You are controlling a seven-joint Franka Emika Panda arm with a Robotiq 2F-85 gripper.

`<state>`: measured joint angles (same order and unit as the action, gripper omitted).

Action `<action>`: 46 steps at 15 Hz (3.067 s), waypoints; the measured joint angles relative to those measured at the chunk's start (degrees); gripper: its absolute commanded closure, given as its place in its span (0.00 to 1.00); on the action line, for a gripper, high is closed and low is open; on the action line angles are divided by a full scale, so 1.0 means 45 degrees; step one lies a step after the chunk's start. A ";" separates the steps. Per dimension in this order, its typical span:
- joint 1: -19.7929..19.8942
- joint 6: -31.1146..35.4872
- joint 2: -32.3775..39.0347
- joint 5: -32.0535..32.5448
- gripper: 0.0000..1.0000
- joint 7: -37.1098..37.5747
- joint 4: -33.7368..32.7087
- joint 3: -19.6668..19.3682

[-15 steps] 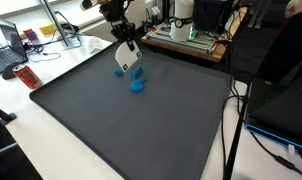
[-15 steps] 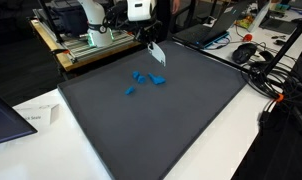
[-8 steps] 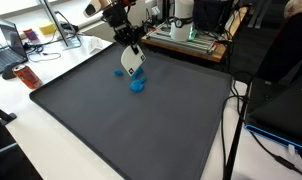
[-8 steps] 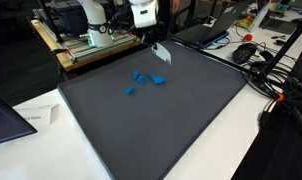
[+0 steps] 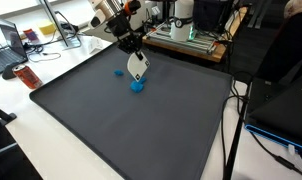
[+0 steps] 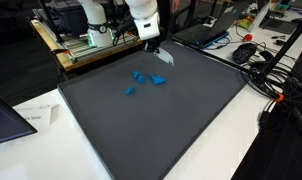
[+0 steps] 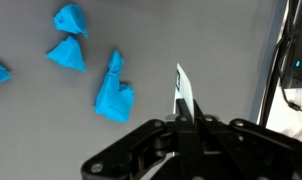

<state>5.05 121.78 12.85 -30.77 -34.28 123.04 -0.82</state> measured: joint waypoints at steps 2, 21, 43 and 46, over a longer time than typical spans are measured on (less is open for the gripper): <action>0.0029 -0.0008 0.0073 -0.0009 0.99 -0.0026 -0.0083 0.0026; -0.1139 0.3094 -0.2405 0.5155 0.96 0.2602 0.1605 0.0367; -0.1141 0.6176 -0.0308 0.5267 0.99 0.2251 0.2692 0.0810; -0.1138 0.6561 -0.0022 0.5767 0.99 0.2271 0.2705 0.0811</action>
<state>-0.07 151.31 12.75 -4.82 -24.06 135.22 2.83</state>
